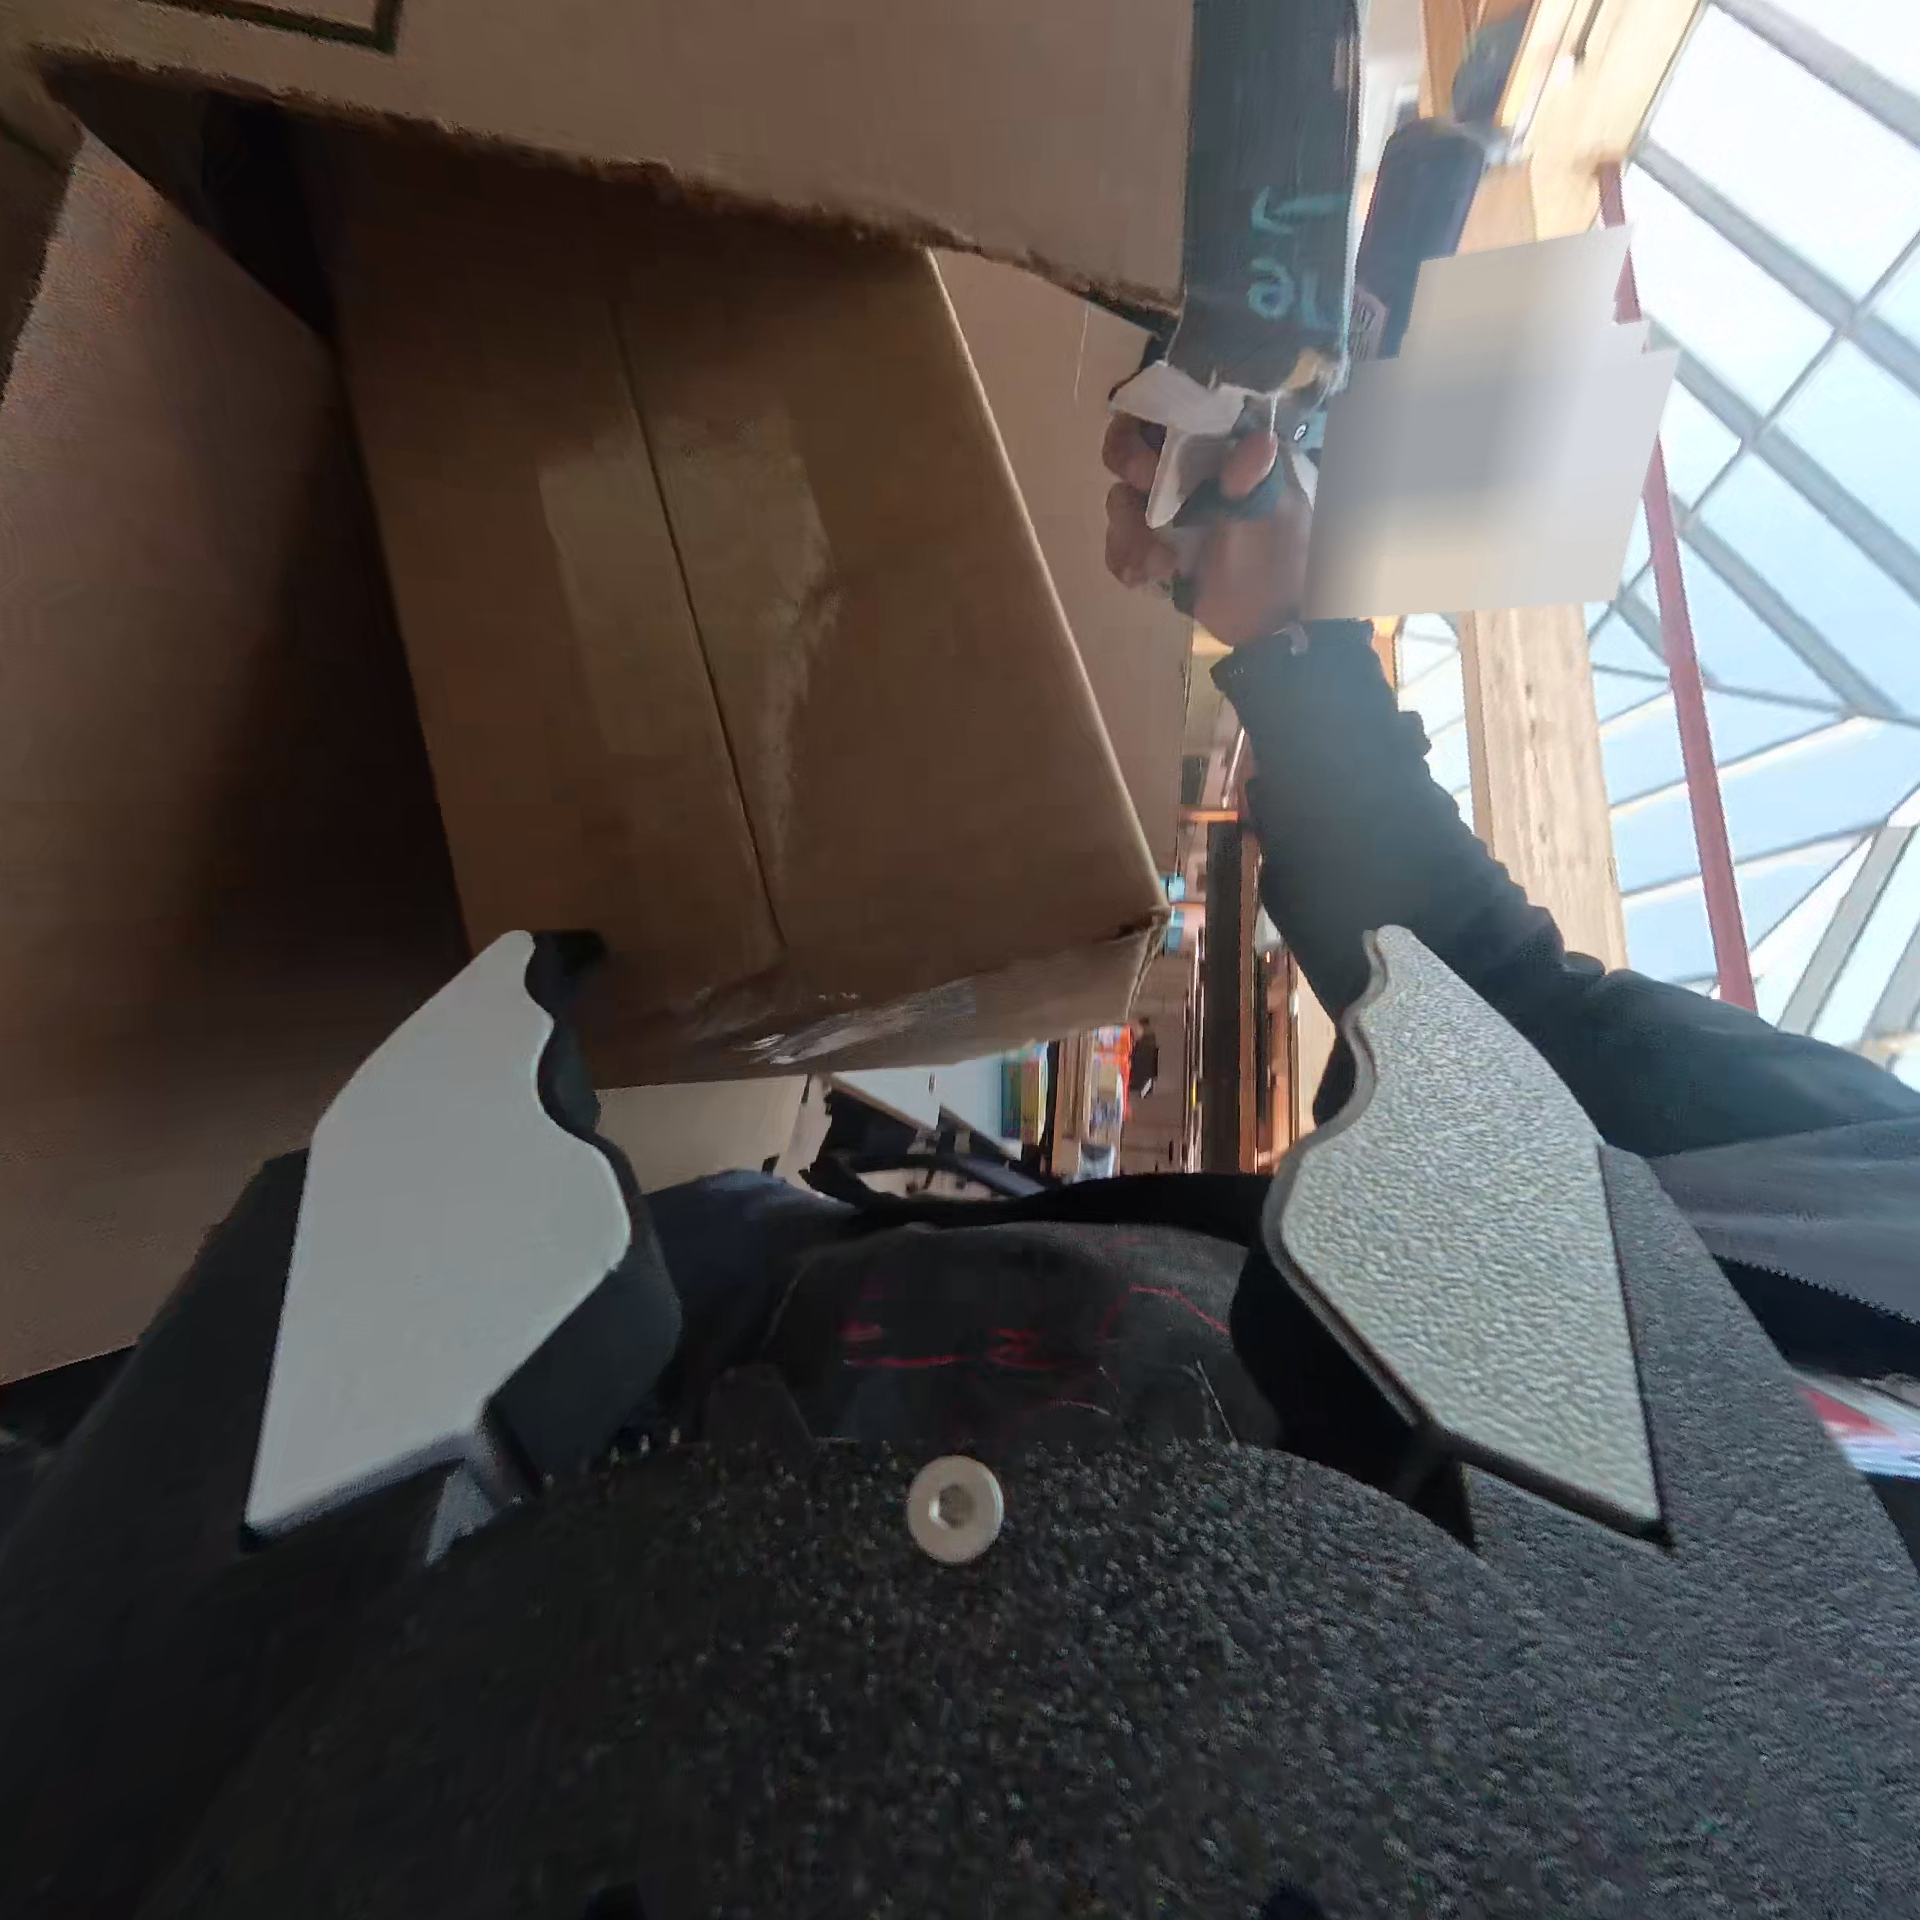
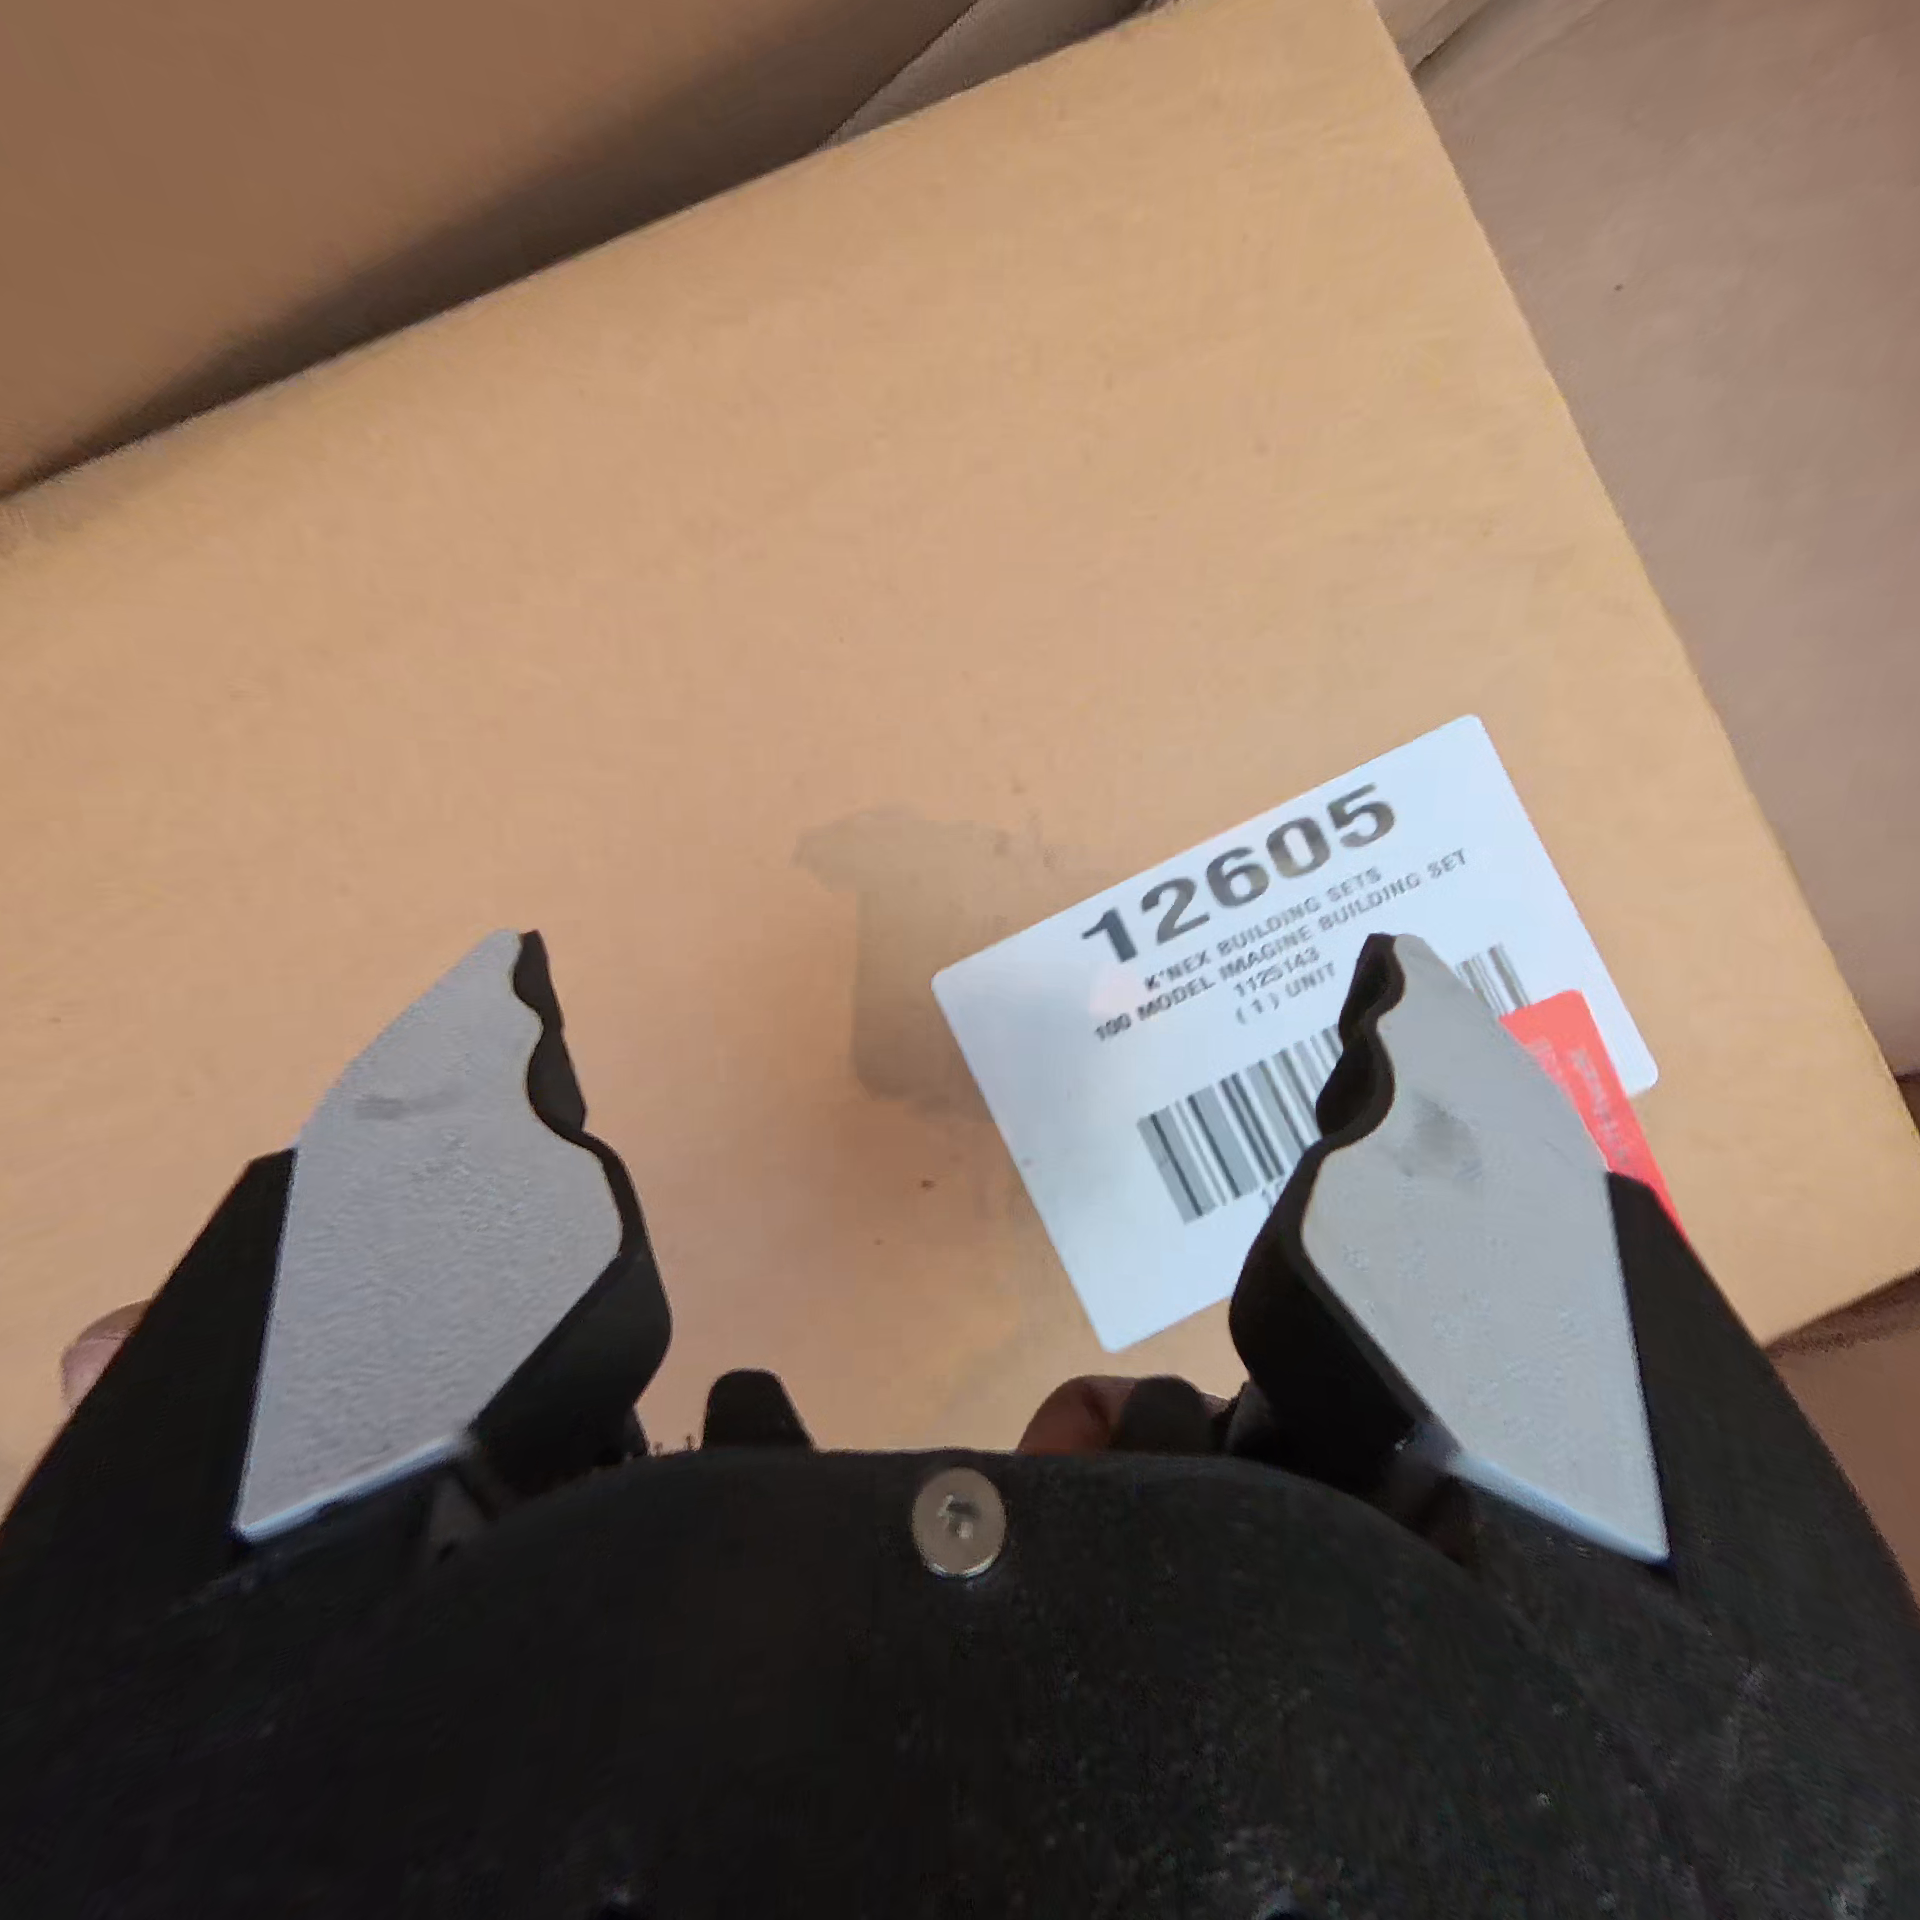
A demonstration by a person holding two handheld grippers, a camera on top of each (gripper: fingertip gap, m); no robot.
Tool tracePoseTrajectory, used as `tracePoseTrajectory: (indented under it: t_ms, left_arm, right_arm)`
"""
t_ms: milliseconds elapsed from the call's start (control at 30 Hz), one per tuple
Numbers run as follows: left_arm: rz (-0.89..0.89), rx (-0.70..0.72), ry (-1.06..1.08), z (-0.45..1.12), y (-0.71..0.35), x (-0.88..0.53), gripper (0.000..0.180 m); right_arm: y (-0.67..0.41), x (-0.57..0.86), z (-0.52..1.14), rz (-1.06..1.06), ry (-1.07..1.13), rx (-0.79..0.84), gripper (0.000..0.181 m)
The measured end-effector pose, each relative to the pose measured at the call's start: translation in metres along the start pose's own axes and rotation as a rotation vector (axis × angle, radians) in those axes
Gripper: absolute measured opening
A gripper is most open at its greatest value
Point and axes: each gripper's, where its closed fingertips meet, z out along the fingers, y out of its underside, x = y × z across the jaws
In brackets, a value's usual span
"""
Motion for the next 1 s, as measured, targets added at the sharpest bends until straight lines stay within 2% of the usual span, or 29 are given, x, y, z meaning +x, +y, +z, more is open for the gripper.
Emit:
tracePoseTrajectory:
  t_ms: [67, 200, 267, 333, 433, 567, 733, 833, 1000]
  left_arm:
    - [-0.042, 0.105, -0.022, -0.001, -0.002, -0.002, 0.136]
    - [-0.067, 0.298, -0.113, 0.001, 0.009, -0.014, 0.141]
    - [-0.08, 0.374, -0.144, 0.004, 0.016, -0.015, 0.142]
    - [-0.132, 0.365, -0.109, 0.017, 0.031, -0.013, 0.142]
    - [-0.176, 0.389, -0.084, 0.044, 0.045, -0.015, 0.143]
    - [-0.204, 0.409, -0.03, 0.08, 0.053, -0.009, 0.146]
    - [-0.204, 0.442, -0.065, 0.087, 0.055, -0.01, 0.146]
    - [-0.186, 0.41, -0.119, 0.098, 0.062, -0.012, 0.146]
    - [-0.211, 0.485, -0.165, 0.1, 0.06, -0.012, 0.146]
  right_arm:
    - [-0.015, 0.016, 0.009, 0.031, -0.062, -0.001, 0.138]
    - [-0.038, 0.048, 0.023, -0.069, -0.055, -0.047, 0.138]
    - [-0.058, 0.039, 0.027, -0.047, -0.158, -0.013, 0.133]
    - [-0.084, 0.01, 0.031, -0.081, -0.264, 0.033, 0.123]
    - [-0.122, -0.038, 0.053, -0.166, -0.323, 0.037, 0.119]
    - [-0.193, -0.107, 0.085, -0.242, -0.273, 0.127, 0.11]
    - [-0.195, -0.127, 0.125, -0.463, -0.136, -0.001, 0.131]
    - [-0.165, -0.083, 0.127, -0.402, -0.142, -0.048, 0.135]
    - [-0.097, 0.051, 0.113, -0.183, -0.096, -0.168, 0.138]
